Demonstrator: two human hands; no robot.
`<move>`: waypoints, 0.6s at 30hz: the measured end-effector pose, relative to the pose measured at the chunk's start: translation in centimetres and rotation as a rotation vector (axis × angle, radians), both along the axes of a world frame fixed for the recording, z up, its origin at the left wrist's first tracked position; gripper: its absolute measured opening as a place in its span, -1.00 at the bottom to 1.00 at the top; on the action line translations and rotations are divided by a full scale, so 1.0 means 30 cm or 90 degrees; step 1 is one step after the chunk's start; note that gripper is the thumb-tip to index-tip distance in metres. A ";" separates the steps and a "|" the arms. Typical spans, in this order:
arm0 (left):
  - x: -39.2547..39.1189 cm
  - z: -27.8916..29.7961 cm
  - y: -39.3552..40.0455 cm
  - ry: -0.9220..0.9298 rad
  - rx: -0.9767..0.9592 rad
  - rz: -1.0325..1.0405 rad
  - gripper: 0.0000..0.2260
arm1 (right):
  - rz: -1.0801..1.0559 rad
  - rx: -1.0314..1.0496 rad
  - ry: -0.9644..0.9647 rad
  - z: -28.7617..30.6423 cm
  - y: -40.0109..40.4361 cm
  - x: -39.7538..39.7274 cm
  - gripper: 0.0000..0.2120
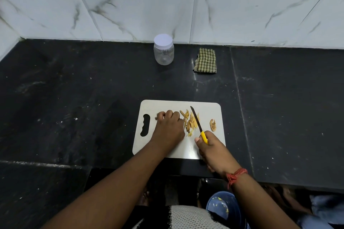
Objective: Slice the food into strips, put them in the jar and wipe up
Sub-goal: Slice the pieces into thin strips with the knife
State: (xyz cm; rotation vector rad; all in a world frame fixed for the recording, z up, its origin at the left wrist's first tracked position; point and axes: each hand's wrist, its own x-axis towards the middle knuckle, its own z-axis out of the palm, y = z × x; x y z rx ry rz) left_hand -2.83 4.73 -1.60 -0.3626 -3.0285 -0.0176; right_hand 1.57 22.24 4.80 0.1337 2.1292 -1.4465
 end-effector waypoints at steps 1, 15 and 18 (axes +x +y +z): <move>-0.002 -0.002 0.003 -0.003 -0.002 0.000 -0.78 | 0.000 0.003 0.002 0.001 0.004 0.001 -0.80; -0.039 0.044 0.252 -0.045 0.167 -0.008 -0.80 | -0.204 -0.127 -0.014 0.013 0.152 0.036 -0.75; -0.056 0.037 0.277 -0.148 0.137 -0.065 -0.75 | -0.246 -0.154 -0.009 0.020 0.205 0.039 -0.77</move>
